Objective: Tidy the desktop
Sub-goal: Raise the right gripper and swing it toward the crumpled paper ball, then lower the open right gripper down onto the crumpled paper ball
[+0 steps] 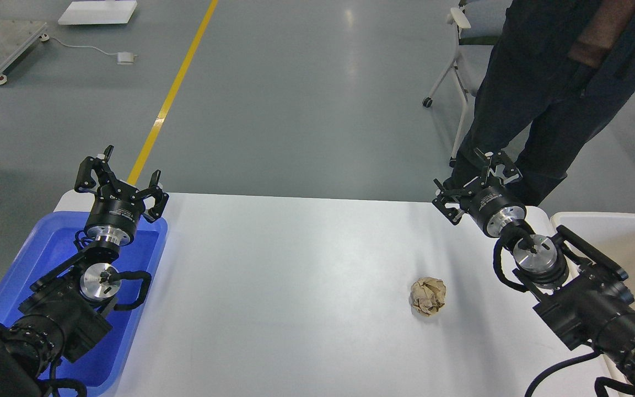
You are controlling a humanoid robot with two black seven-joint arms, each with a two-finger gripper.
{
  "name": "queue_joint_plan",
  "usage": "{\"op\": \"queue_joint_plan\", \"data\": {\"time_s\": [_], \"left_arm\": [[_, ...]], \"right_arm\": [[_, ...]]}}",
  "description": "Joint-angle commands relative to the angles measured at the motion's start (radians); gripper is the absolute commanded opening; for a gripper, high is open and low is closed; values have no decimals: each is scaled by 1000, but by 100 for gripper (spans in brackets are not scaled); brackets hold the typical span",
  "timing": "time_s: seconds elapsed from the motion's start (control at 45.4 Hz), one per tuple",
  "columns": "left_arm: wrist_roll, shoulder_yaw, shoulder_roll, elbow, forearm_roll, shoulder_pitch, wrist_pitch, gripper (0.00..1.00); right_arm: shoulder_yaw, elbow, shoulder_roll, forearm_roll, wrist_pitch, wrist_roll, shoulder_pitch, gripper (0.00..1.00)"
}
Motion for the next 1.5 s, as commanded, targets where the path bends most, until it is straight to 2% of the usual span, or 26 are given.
{"op": "queue_joint_plan", "data": {"time_s": [0.0, 0.353, 0.595, 0.794, 1.036, 1.279, 1.477], "left_arm": [[0, 0, 0, 0, 0, 0, 0, 100], [0, 0, 0, 0, 0, 0, 0, 100], [0, 0, 0, 0, 0, 0, 0, 100], [0, 0, 0, 0, 0, 0, 0, 100], [0, 0, 0, 0, 0, 0, 0, 100], [0, 0, 0, 0, 0, 0, 0, 100], [0, 0, 0, 0, 0, 0, 0, 100]], "right_arm": [[0, -1, 0, 0, -1, 0, -5, 100], [0, 18, 2, -72, 1, 0, 1, 100], [0, 83, -6, -81, 1, -3, 16, 100], [-2, 102, -11, -187, -7, -9, 79, 100], [-46, 152, -81, -290, 1, -11, 104, 100], [-262, 318, -201, -339, 0, -7, 176, 100], [-719, 410, -294, -400, -23, 12, 387, 100]]}}
